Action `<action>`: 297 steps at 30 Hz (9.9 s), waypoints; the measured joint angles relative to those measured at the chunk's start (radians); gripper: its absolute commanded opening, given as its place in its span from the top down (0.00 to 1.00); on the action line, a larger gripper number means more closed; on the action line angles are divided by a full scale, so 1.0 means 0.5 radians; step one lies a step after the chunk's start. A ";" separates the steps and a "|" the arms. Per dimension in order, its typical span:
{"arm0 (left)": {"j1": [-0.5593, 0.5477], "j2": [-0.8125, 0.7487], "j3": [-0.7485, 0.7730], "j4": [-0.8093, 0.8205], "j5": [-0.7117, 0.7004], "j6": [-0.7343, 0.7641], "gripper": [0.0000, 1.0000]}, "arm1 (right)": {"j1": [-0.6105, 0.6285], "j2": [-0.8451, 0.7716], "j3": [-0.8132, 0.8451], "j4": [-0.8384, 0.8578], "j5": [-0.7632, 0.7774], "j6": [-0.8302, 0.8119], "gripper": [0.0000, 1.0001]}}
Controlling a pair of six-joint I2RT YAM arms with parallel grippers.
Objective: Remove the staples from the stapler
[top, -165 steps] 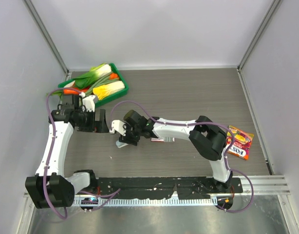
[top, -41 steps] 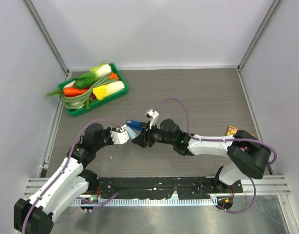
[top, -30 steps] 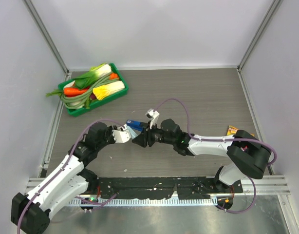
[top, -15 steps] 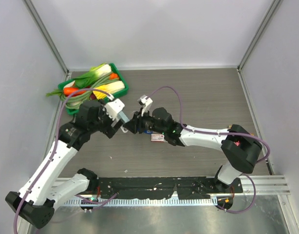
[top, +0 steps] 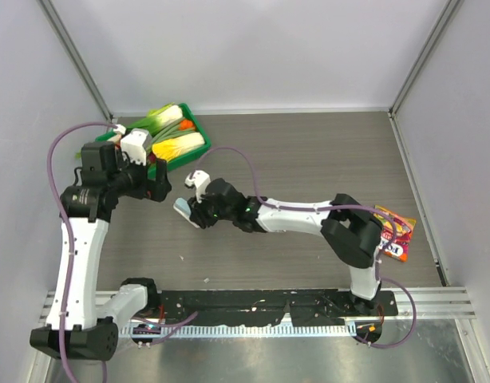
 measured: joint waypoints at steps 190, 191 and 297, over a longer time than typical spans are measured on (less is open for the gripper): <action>0.231 0.330 -0.153 0.089 0.152 -0.442 0.00 | -0.485 0.096 0.456 -1.080 -0.085 -1.004 0.11; 0.231 0.330 -0.153 0.090 0.155 -0.439 0.00 | -0.484 0.117 0.472 -1.108 -0.087 -1.018 0.11; -0.616 0.777 -0.328 0.703 0.496 0.221 0.97 | -0.618 -0.451 -1.004 1.540 -0.110 1.501 0.99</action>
